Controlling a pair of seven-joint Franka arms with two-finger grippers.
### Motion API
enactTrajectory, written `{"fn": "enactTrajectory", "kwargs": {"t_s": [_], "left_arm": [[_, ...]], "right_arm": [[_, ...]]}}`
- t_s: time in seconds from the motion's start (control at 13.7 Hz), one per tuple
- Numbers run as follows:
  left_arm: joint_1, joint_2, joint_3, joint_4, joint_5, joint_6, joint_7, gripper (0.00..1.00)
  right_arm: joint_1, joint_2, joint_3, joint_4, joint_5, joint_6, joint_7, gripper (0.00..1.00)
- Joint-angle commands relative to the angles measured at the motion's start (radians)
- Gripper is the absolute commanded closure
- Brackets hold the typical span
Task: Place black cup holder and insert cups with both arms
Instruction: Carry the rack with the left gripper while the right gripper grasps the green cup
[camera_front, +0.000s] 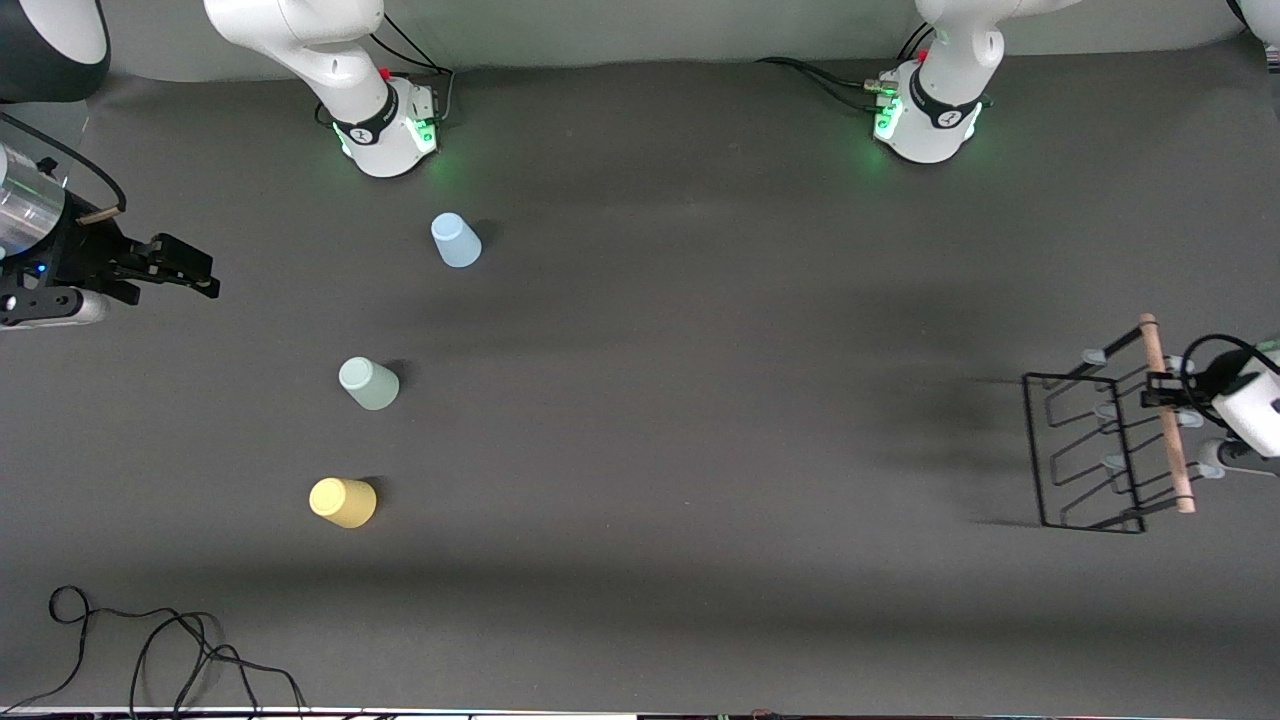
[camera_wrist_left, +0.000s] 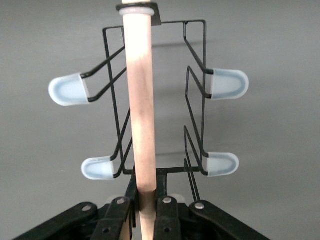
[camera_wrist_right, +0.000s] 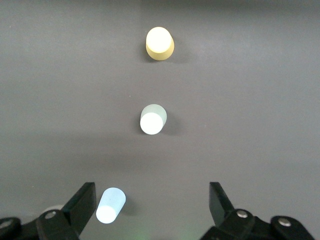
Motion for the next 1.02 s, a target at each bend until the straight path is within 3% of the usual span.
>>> {"fn": "enactTrajectory", "kwargs": {"t_s": [0.0, 0.22, 0.44, 0.73, 0.95], "left_arm": [[-0.152, -0.033, 0.015, -0.012, -0.009, -0.019, -0.178, 1.00], [-0.298, -0.036, 0.008, -0.017, -0.019, -0.019, -0.316, 1.00], [-0.386, -0.032, -0.010, -0.019, -0.069, -0.022, -0.433, 1.00], [-0.548, -0.003, -0.066, -0.012, -0.073, 0.002, -0.669, 1.00], [-0.611, 0.037, -0.109, 0.009, -0.125, 0.011, -0.751, 1.00]], "right_arm": [[0.045, -0.182, -0.006, -0.242, -0.022, 0.114, 0.058, 0.00], [0.070, -0.218, -0.005, -0.287, -0.022, 0.122, 0.119, 0.00], [0.070, -0.172, -0.003, -0.295, -0.022, 0.152, 0.131, 0.00], [0.068, -0.102, -0.010, -0.483, -0.021, 0.437, 0.136, 0.00], [0.068, 0.038, -0.010, -0.514, -0.011, 0.586, 0.136, 0.00]]}}
